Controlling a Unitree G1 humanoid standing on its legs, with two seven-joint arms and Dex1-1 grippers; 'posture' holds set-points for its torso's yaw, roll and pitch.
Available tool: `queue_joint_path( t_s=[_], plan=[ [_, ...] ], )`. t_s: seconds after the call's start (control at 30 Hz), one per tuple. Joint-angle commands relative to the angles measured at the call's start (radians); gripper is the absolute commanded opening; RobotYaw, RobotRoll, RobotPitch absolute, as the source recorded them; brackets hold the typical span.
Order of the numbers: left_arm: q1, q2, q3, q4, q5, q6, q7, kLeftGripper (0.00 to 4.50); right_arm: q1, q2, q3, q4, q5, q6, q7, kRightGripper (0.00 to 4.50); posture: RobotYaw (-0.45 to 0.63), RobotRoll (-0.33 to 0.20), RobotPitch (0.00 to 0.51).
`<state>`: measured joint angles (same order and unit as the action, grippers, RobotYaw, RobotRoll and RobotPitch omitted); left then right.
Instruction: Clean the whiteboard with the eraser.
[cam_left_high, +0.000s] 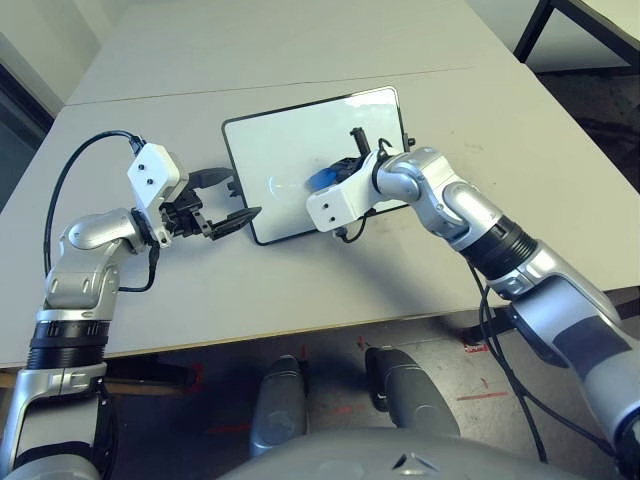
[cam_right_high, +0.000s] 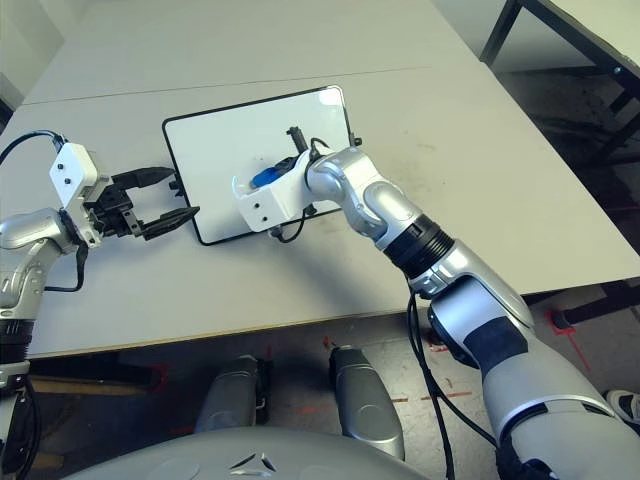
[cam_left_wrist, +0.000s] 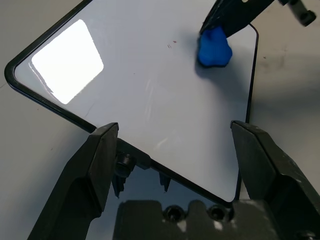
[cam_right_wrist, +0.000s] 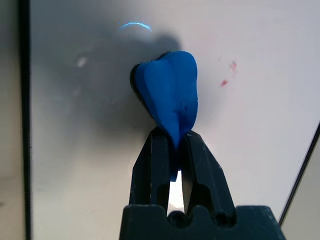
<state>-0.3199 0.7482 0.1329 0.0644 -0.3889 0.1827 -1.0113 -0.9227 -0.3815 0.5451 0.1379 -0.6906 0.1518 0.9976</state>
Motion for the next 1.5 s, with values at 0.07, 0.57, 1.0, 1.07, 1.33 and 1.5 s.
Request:
queue_joint_path(
  t_s=[0.07,0.57,1.0,1.07,1.33,1.5],
  plan=[
    [-0.027,-0.021,-0.031,0.033,0.025,-0.023,-0.009,4.5,-0.021,-0.053,-0.089,-0.1,0.105,0.079,0.123,0.13,-0.13,0.0,0.099],
    [-0.039,-0.065,-0.042,0.077,0.051,-0.071,0.003,4.5,-0.175,-0.268,-0.259,0.393,0.169,0.405,0.055,0.13,-0.13,0.0,0.08],
    [-0.02,-0.069,-0.033,0.073,0.057,-0.082,0.022,4.5,-0.292,-0.146,-0.387,0.952,0.365,0.615,-0.132,0.13,-0.11,0.0,0.089],
    [-0.016,-0.067,-0.032,0.07,0.055,-0.082,0.024,4.5,-0.293,-0.137,-0.382,0.981,0.375,0.613,-0.144,0.13,-0.1,0.0,0.091],
    [0.0,-0.061,-0.027,0.06,0.052,-0.079,0.029,4.5,-0.288,-0.103,-0.386,1.05,0.426,0.648,-0.166,0.13,-0.1,0.0,0.096],
    [0.004,-0.058,-0.022,0.056,0.051,-0.076,0.03,4.5,-0.276,-0.084,-0.406,1.063,0.463,0.666,-0.217,0.13,-0.09,0.0,0.096]
  ],
)
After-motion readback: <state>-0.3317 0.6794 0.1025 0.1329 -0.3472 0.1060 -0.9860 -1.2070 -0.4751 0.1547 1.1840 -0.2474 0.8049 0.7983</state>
